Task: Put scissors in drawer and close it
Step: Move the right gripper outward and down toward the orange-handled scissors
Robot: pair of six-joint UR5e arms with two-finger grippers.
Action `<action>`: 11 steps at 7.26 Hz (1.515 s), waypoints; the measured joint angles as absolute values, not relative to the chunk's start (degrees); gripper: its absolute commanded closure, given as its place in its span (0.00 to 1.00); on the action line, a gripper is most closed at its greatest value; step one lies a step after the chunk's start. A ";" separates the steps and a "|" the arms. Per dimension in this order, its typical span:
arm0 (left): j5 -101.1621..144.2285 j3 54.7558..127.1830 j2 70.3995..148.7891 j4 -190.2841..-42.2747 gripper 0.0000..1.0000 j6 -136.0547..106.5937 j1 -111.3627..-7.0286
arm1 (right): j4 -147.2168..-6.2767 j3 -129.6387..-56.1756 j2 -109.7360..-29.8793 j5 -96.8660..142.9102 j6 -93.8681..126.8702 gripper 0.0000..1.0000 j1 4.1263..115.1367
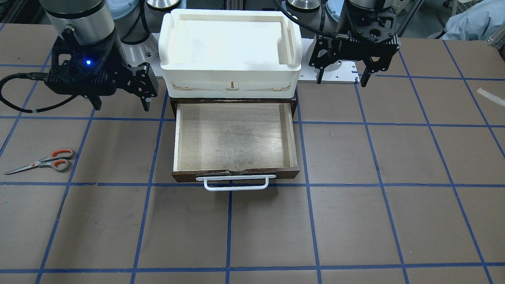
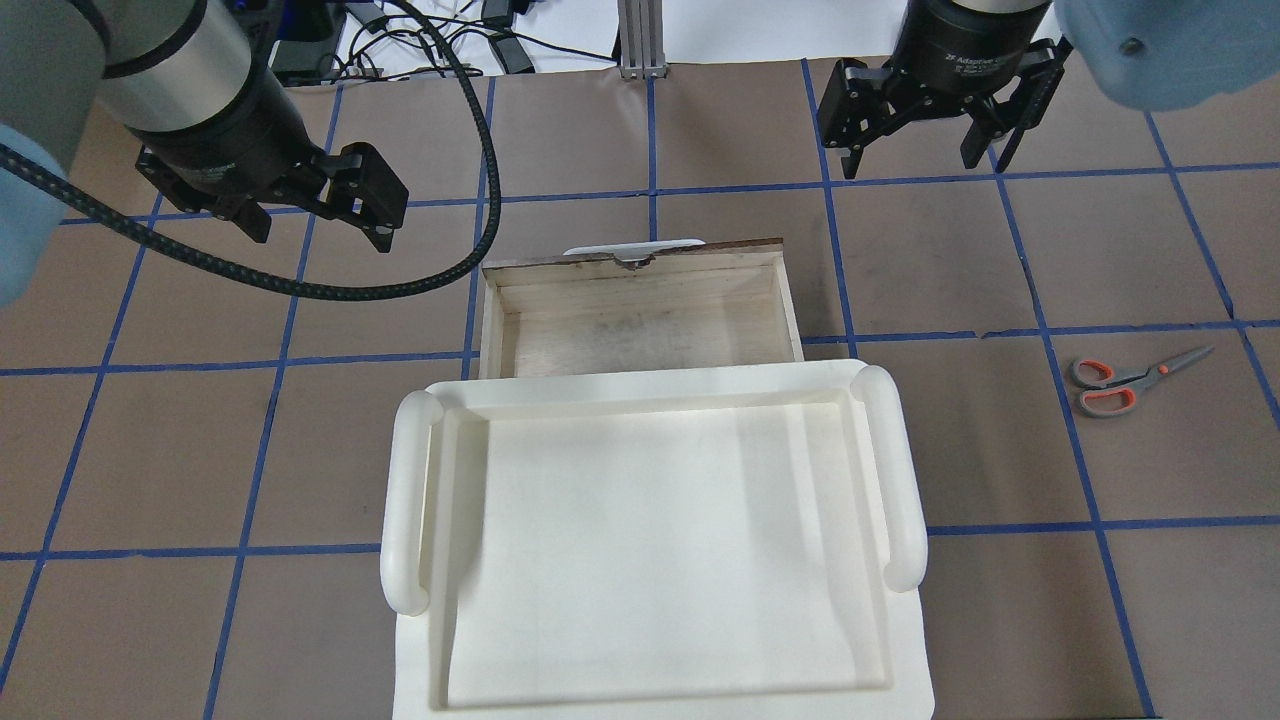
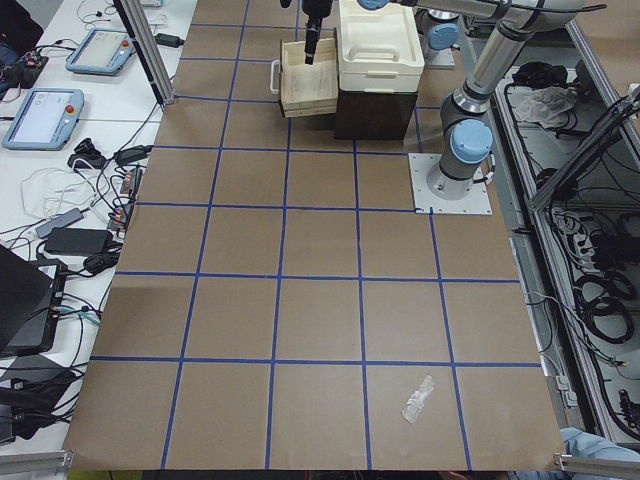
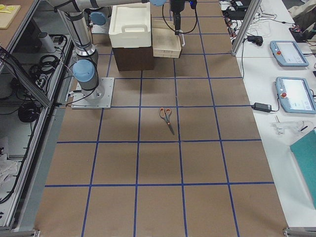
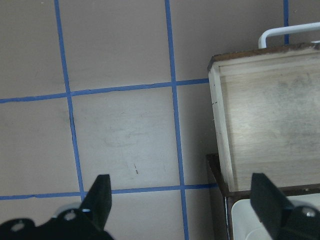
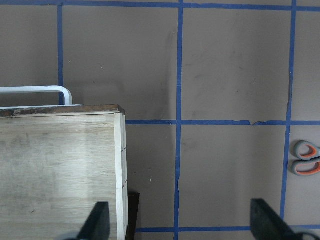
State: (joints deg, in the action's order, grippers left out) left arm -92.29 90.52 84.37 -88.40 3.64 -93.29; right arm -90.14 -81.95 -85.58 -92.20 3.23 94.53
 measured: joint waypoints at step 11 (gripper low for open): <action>-88.76 90.53 84.04 -88.50 0.00 4.27 -91.13 | -96.92 -88.44 -83.39 -90.39 9.17 0.02 73.58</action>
